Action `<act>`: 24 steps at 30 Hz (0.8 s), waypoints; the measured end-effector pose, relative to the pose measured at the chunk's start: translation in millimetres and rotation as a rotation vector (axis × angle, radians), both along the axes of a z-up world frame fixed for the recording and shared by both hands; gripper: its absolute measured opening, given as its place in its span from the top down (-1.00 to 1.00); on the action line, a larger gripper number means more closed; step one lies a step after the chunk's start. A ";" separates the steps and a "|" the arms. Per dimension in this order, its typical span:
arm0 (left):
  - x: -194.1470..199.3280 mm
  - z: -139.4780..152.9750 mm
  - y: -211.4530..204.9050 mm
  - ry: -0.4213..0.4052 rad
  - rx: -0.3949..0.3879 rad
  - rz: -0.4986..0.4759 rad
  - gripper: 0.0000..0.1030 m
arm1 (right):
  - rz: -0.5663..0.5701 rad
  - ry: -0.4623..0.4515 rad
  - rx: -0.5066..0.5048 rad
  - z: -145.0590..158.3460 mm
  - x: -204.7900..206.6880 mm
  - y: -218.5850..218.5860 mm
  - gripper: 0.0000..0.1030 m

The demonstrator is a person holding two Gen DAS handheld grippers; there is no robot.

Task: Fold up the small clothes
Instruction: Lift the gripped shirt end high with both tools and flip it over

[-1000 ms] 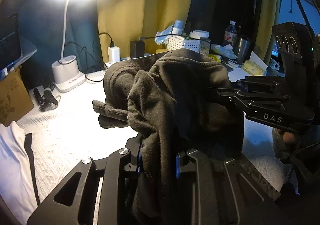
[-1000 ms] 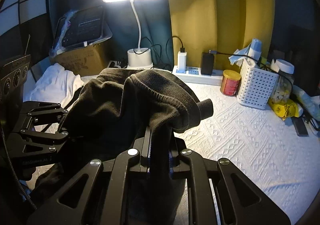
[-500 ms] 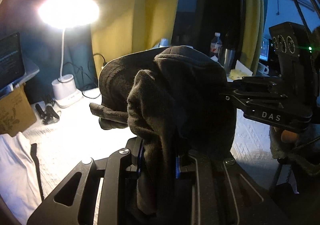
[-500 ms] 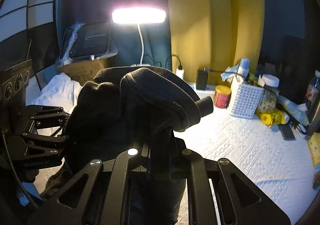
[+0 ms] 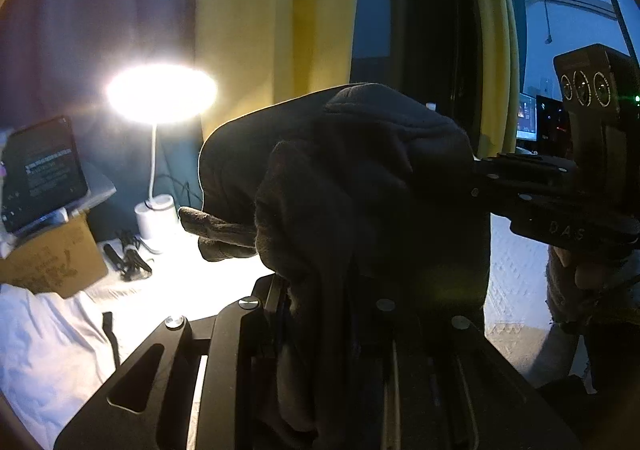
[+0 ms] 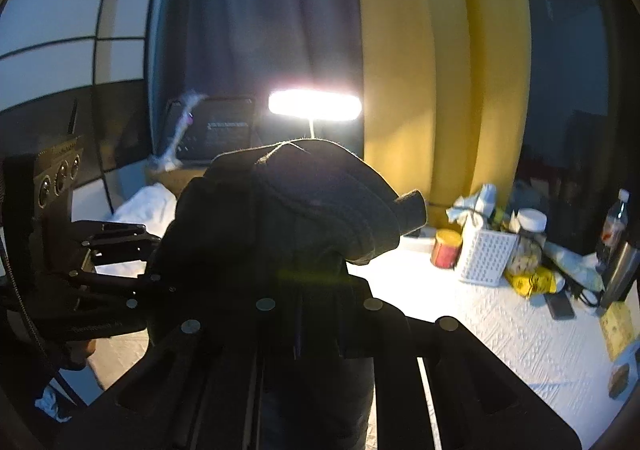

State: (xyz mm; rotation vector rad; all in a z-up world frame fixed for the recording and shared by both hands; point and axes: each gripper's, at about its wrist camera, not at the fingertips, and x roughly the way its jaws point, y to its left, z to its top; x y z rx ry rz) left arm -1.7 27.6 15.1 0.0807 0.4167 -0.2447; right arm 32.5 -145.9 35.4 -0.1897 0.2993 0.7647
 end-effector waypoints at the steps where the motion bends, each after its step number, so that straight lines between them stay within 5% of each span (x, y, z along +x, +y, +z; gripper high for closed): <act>1: -3.2 2.5 -0.7 -0.010 0.002 0.001 0.60 | 0.004 -0.009 0.005 3.3 -3.2 -0.2 0.74; 24: -71.5 47.5 53.6 -0.189 -0.012 0.094 0.61 | 0.126 -0.203 0.046 67.5 -81.7 33.9 0.76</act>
